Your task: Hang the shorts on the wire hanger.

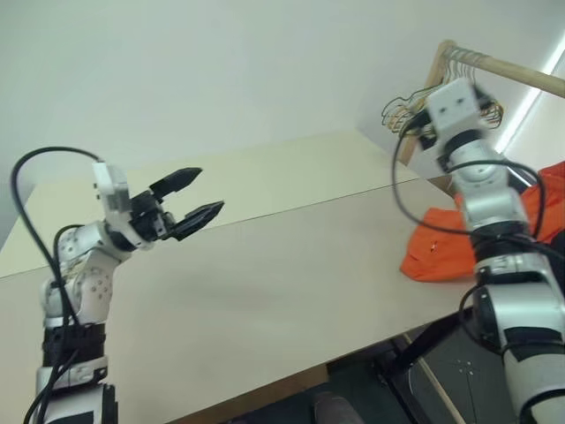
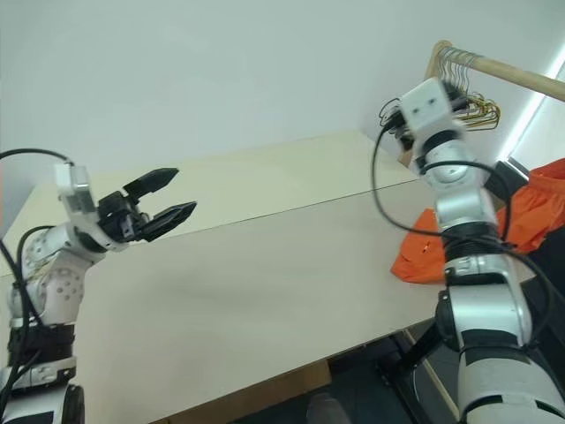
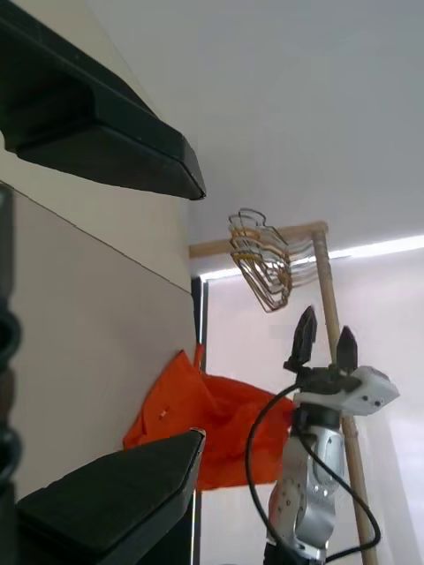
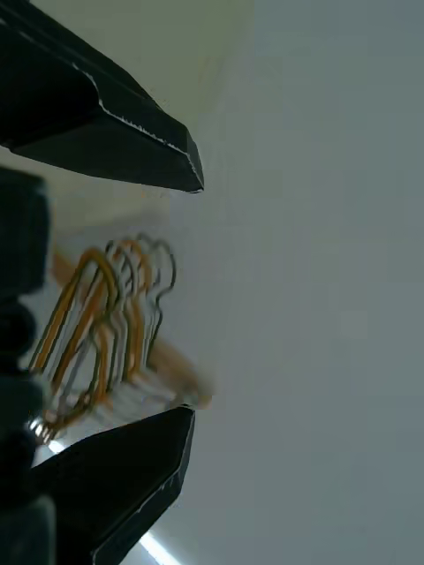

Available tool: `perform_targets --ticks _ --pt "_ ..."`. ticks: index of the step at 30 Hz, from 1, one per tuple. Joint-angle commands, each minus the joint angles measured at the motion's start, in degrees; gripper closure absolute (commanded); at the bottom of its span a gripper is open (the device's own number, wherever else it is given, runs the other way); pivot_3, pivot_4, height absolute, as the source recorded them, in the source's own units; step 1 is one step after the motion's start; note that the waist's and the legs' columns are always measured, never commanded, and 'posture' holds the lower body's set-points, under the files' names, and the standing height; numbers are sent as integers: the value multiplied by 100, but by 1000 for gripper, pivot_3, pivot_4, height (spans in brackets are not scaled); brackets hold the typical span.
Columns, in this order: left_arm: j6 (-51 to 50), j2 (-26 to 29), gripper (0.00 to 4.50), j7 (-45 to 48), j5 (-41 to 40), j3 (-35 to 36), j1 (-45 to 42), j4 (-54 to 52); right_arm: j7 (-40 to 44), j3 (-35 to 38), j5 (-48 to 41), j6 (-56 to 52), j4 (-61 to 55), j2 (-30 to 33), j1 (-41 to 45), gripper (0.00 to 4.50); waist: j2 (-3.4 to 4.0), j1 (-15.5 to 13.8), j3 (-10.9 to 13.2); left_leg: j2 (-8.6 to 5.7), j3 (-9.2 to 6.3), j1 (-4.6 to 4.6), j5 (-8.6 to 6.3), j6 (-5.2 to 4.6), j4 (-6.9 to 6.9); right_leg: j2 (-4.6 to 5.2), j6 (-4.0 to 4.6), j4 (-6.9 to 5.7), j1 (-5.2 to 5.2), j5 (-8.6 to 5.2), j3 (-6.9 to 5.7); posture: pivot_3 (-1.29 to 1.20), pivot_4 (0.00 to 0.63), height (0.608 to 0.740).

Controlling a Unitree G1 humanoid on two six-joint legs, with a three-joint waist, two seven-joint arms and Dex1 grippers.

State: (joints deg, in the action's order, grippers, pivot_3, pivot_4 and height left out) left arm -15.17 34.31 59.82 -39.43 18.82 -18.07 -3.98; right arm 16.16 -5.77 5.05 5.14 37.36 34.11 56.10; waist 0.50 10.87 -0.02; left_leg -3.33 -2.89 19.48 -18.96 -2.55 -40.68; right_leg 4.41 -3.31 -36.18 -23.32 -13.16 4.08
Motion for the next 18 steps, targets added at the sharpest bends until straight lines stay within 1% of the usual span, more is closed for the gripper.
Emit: perform_targets --ticks 1,5,6,8,11,15,16,17,18 --pt "-94 167 0 -247 -220 441 404 -655 1075 -82 -363 -230 -1017 -49 -142 32 -1 -94 1 0 -4 0 0 2 0 0 0 1 0 0 -2 -16 0 740" --pt "-276 296 0 -458 -341 772 1134 -1195 2346 -240 -842 -796 -1564 -171 -461 32 -5 -379 4 -3 -6 -7 -2 11 2 0 1 2 -4 0 -8 27 0 740" --pt "-303 318 0 -494 -352 829 1268 -1272 2585 -282 -903 -918 -1667 -170 -523 32 -5 -444 4 -3 -6 -13 -3 11 6 0 2 2 -1 0 -8 32 0 740" --pt "-314 360 0 -547 -334 899 1518 -1397 3221 -296 -1278 -1594 -1878 -192 -590 32 -6 -605 5 -7 -6 -19 -5 11 9 2 4 3 4 1 -11 42 0 740" --pt "-363 390 0 -569 -356 946 1832 -1464 3935 -444 -1451 -2009 -2142 -105 -765 32 -6 -788 5 -12 -6 -23 -5 12 23 5 8 8 5 3 -15 74 0 740" --pt "-350 452 0 -538 -187 824 2029 -1391 4011 -507 -1270 -2160 -2252 -99 -943 32 -14 -1001 9 -20 -4 -19 4 27 49 4 12 8 -24 3 -19 84 0 740" --pt "-349 451 0 -547 -180 805 2024 -1368 4009 -528 -1193 -2096 -2262 -86 -1002 32 -17 -1044 9 -22 -3 -14 26 64 56 4 16 8 -39 4 -18 84 0 740" --pt "-367 447 0 -576 -184 780 1997 -1350 4008 -533 -1150 -2124 -2256 -72 -1049 32 -19 -1082 9 -24 -2 -8 33 77 64 5 19 8 -66 5 -18 79 0 740" --pt "-380 443 0 -596 -192 768 1978 -1339 3999 -532 -1114 -2147 -2257 -68 -1080 32 -19 -1112 9 -23 -2 -6 36 81 72 5 22 8 -71 6 -18 79 0 740"
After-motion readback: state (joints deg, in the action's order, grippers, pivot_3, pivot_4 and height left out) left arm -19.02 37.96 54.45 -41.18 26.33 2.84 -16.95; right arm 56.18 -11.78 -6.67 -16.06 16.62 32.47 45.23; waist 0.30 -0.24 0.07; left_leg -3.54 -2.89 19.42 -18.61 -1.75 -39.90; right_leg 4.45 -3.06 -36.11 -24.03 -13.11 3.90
